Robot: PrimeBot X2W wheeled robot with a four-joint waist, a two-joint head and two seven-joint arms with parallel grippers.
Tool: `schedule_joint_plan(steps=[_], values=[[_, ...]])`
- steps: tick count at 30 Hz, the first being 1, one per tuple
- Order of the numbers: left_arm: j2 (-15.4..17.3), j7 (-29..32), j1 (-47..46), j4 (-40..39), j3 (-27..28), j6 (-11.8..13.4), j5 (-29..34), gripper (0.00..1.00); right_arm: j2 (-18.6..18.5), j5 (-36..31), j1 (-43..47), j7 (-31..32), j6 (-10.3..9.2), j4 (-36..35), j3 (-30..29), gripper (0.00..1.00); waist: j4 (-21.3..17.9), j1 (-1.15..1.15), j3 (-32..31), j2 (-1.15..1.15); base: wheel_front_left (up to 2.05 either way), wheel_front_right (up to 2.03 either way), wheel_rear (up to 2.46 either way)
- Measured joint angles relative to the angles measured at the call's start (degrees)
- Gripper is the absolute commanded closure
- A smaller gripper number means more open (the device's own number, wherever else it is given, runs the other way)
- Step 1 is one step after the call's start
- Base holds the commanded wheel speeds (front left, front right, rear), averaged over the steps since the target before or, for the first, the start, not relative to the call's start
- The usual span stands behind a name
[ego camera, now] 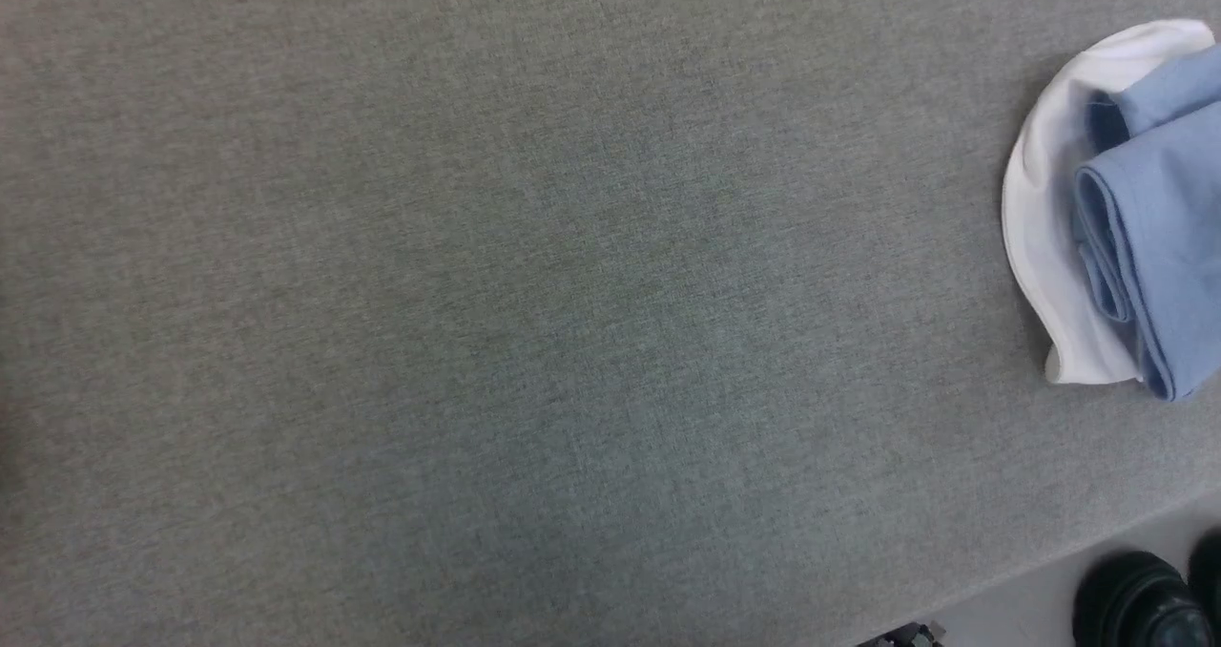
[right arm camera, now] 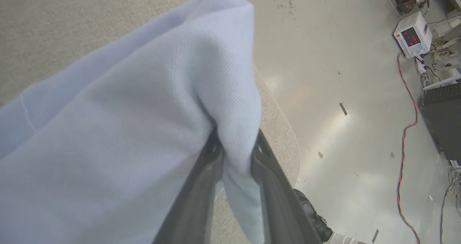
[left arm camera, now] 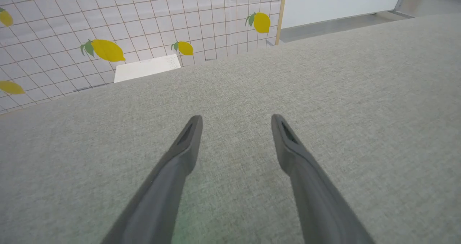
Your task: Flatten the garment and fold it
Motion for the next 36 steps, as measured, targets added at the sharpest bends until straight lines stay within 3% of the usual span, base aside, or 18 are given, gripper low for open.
schedule_joint_plan(steps=[9,15,17,24,30,36], values=[[0.4,0.2,1.7,-0.7,0.7,0.4,-0.8,0.0,1.7,0.5,-1.0,-5.2,-0.01,-2.4,0.1,0.0,-1.9,-0.01,0.3,0.0,0.0,0.0,0.0],[-2.6,-2.1,1.3,3.7,-2.9,0.8,-1.0,0.0,0.7,4.7,-3.4,-12.2,-0.01,-4.3,5.9,0.0,-1.9,-0.01,-3.4,0.0,0.0,0.0,0.0],[-6.4,-3.9,0.5,8.0,-6.1,1.3,-1.0,0.0,-0.4,8.3,-5.0,-18.3,-0.01,-4.1,12.3,0.0,-1.5,-0.01,-7.6,0.0,0.0,0.0,0.0],[-11.9,-6.0,-2.0,13.9,-9.0,2.7,-0.9,0.0,-1.8,13.9,-5.9,-30.9,-0.01,-1.6,23.1,0.0,0.0,-0.02,-15.9,0.0,0.0,0.0,0.0],[-15.3,-7.1,-3.1,17.2,-10.0,3.7,-0.8,0.0,0.3,15.1,-5.1,-43.3,-0.01,-0.3,26.9,0.0,2.5,-0.02,-22.6,0.0,0.0,0.0,0.0],[-17.8,-7.5,-4.6,19.4,-11.4,4.0,0.2,0.0,4.2,15.7,1.6,-54.9,-0.02,0.9,29.1,0.0,6.7,-0.02,-27.7,0.0,0.0,0.0,0.0]])
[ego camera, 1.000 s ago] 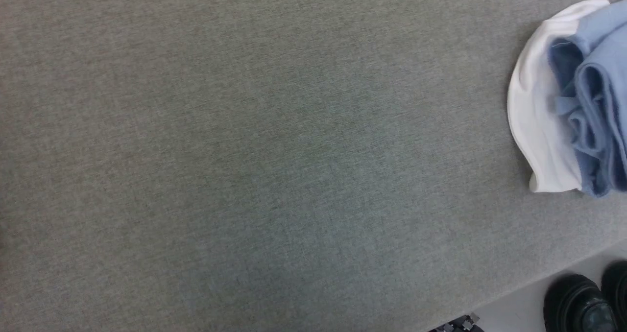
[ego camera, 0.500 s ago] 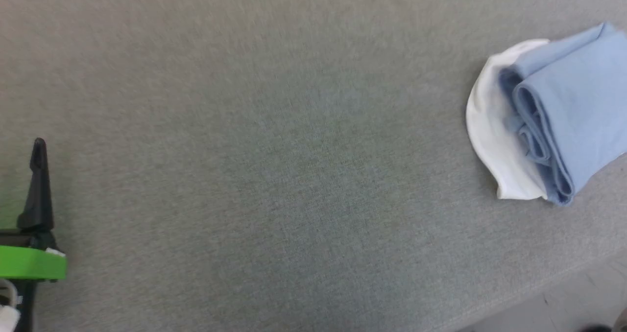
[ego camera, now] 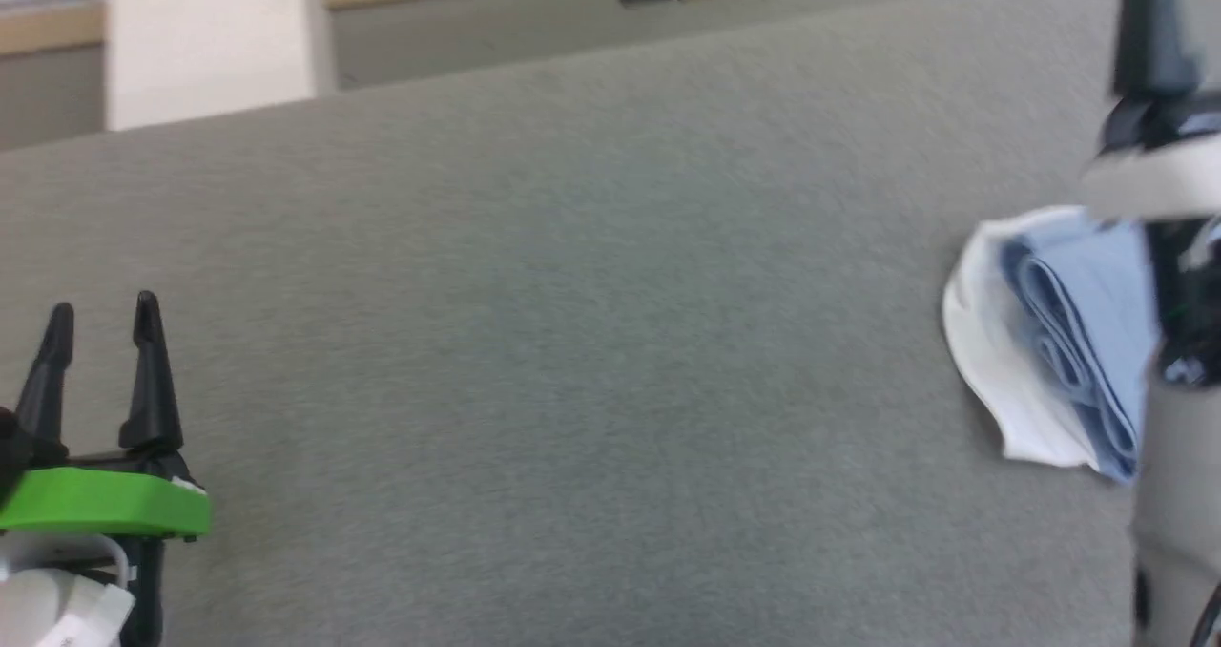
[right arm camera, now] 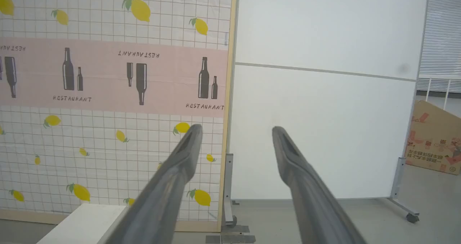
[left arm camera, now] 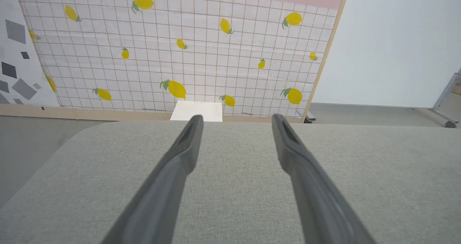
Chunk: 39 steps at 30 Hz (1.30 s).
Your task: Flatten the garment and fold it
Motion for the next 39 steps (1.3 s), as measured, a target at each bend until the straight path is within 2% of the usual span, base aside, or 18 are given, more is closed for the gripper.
schedule_joint_plan(steps=[9,24,39], values=[[-2.6,-0.2,-0.2,2.5,-1.9,0.4,1.2,0.0,3.0,1.8,11.6,-9.6,0.0,3.2,2.0,0.0,6.8,0.0,-6.3,0.0,0.0,0.0,0.0],[-5.3,-0.3,0.4,7.2,-5.3,0.2,2.9,0.0,3.2,4.5,28.3,-15.3,0.0,13.8,3.6,0.0,15.0,0.0,-12.6,0.0,0.0,0.0,0.0],[-5.5,-0.4,0.6,11.8,-9.4,-1.6,5.8,0.0,3.3,1.6,32.3,-15.5,0.0,14.9,2.9,0.0,13.8,0.0,-12.1,0.0,0.0,0.0,0.0]])
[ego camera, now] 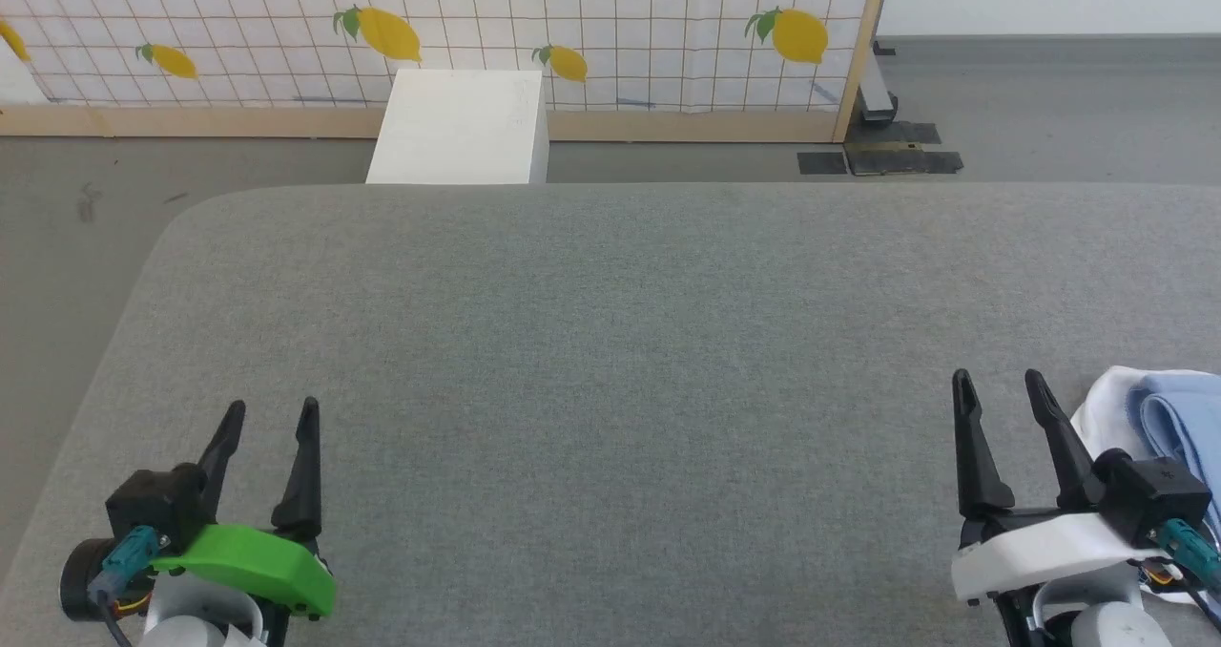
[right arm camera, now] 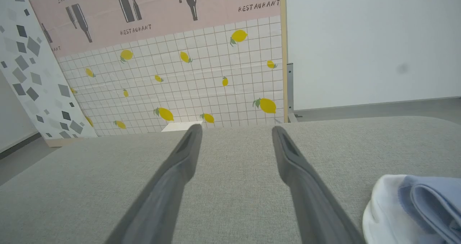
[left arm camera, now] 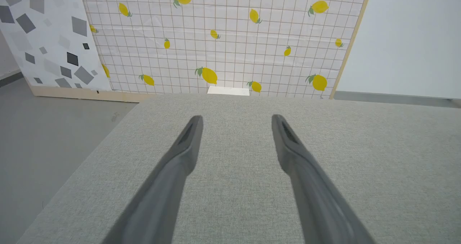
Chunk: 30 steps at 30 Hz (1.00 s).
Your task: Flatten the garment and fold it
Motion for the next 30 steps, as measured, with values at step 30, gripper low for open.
schedule_joint_plan(steps=[30], values=[[-0.6,0.0,-0.4,1.2,0.6,-0.5,-0.1,0.0,0.0,1.1,0.2,0.0,0.0,1.3,-0.3,0.0,-0.3,0.0,0.7,0.0,0.0,0.0,0.0]])
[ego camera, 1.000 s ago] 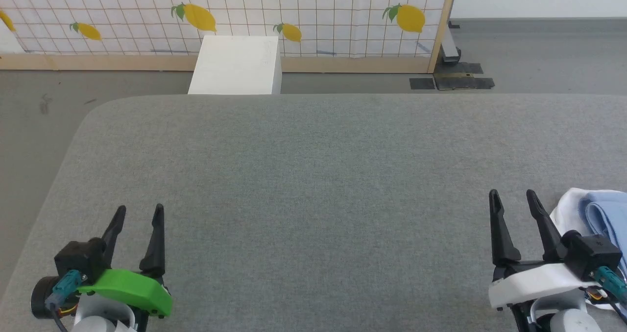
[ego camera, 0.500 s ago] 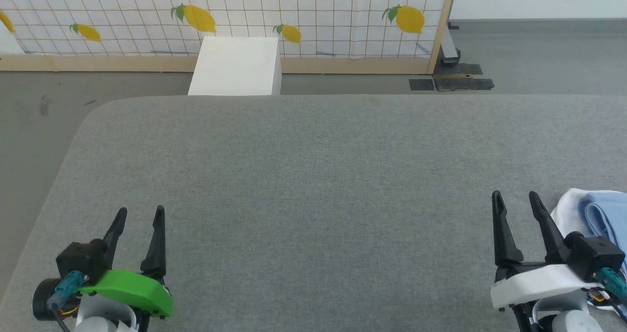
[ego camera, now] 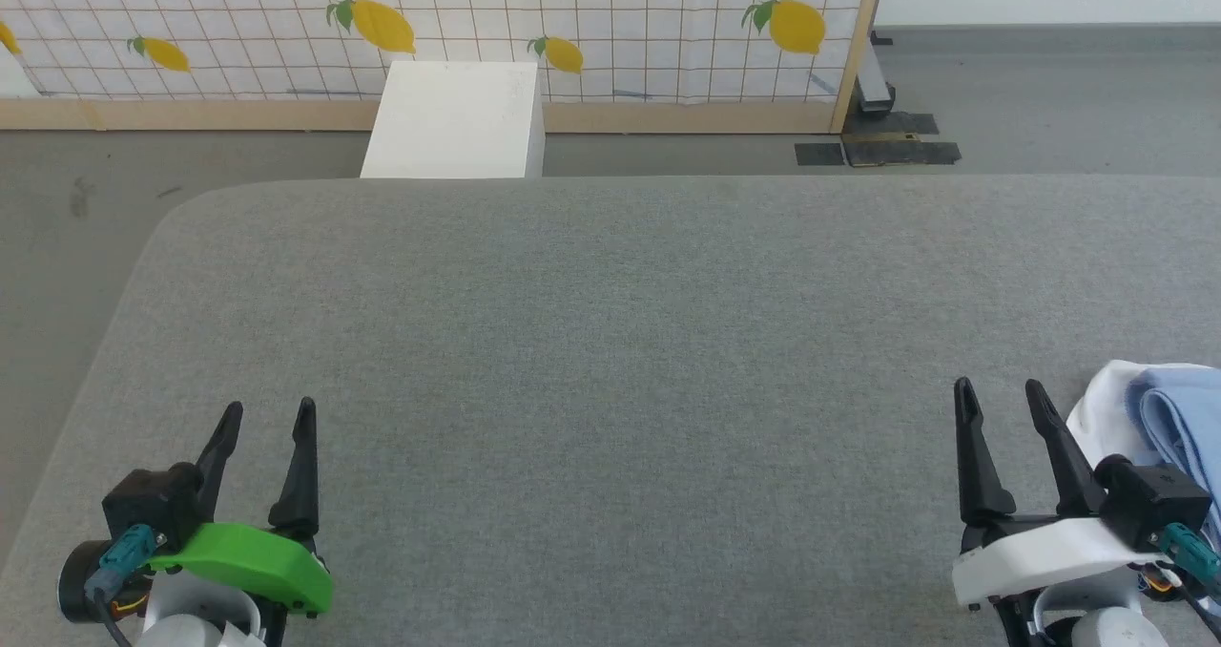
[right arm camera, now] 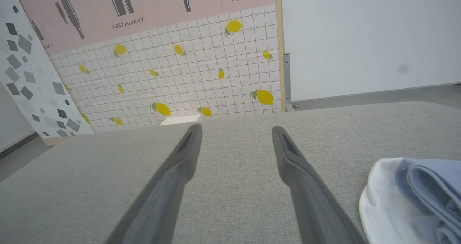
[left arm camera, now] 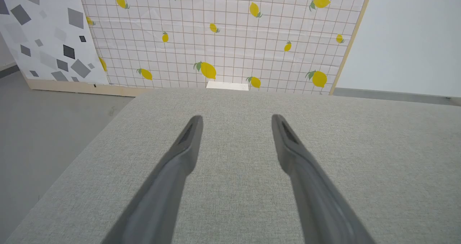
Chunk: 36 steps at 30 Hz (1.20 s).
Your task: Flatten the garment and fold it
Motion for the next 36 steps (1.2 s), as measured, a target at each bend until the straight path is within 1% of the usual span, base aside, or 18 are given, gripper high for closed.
schedule_joint_plan(steps=[11,12,22,36], values=[[0.0,0.0,-0.5,0.6,0.4,-0.8,0.0,0.0,0.0,0.0,0.0,0.0,0.0,0.3,0.0,0.0,-0.2,0.0,0.2,0.0,0.0,0.0,0.0],[-0.1,0.0,-0.5,0.5,0.4,-0.8,0.0,1.0,0.0,0.0,0.0,0.0,0.0,0.3,0.0,1.0,-0.2,0.0,0.2,0.0,0.0,0.0,0.0],[-0.3,0.5,-0.5,0.3,0.4,-0.8,0.2,1.0,0.0,-0.1,0.0,0.5,0.0,0.2,0.0,1.0,-0.2,0.0,0.2,0.0,0.0,0.0,0.0],[-2.3,2.1,-0.4,-1.1,1.3,-0.7,3.3,1.0,0.0,-1.4,0.0,1.9,0.0,-1.0,0.3,1.0,-0.2,0.0,0.1,0.0,0.0,0.0,0.0]])
